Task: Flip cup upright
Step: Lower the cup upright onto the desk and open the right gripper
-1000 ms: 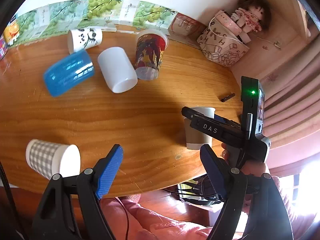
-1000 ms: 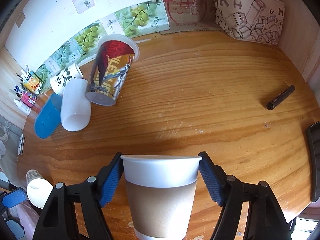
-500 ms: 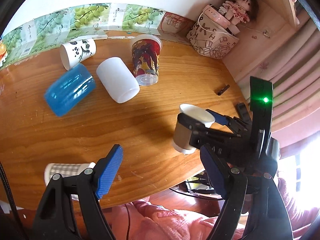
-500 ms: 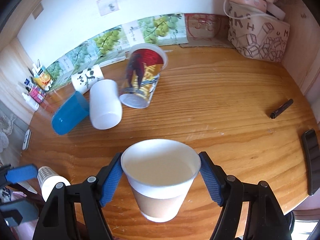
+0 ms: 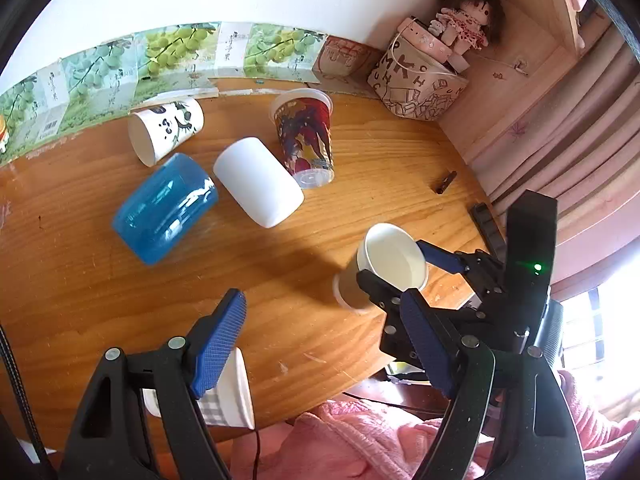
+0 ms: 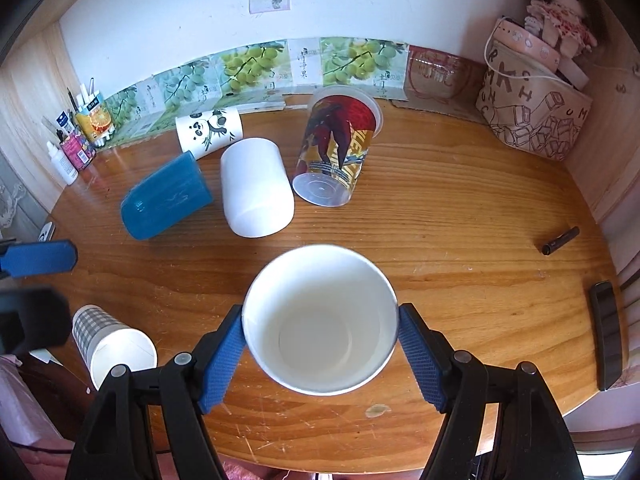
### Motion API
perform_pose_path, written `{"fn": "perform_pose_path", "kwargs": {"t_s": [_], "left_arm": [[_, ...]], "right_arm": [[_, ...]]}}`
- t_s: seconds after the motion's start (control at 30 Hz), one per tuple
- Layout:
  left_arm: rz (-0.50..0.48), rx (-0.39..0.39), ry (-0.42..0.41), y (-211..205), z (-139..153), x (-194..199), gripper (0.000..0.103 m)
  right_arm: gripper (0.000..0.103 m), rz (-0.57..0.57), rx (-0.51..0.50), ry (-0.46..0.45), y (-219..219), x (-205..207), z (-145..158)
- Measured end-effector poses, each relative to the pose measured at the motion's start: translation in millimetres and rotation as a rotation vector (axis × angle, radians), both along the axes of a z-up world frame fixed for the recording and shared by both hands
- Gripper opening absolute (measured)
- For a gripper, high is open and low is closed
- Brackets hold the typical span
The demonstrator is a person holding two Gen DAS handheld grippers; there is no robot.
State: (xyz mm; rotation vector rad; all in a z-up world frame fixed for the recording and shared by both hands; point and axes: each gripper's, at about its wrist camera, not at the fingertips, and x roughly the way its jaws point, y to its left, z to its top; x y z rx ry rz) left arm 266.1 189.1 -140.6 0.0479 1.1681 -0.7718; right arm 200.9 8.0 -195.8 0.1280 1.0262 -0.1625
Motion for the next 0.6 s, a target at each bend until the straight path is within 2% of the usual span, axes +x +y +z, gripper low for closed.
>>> {"fn": "perform_pose_path", "kwargs": {"t_s": [0.07,0.27,0.43,0.6], "left_arm": [[-0.011,-0.01,-0.009,3,1,2,0.082],[0.005,-0.012,-0.048,10,14,0,0.084],[0.02,0.007,-0.082,16,29,-10,0.089],[0.053,0.01,-0.105,21,49,-28,0.093]], "right_arm": [[0.081,-0.007,-0.001,-0.009,2,-2,2],[0.083,-0.031,-0.013,-0.039,3,-9,16],[0.084,-0.039,-0.032,-0.066,3,-25,41],[0.088,0.008,-0.076,-0.099,12,-41,76]]}}
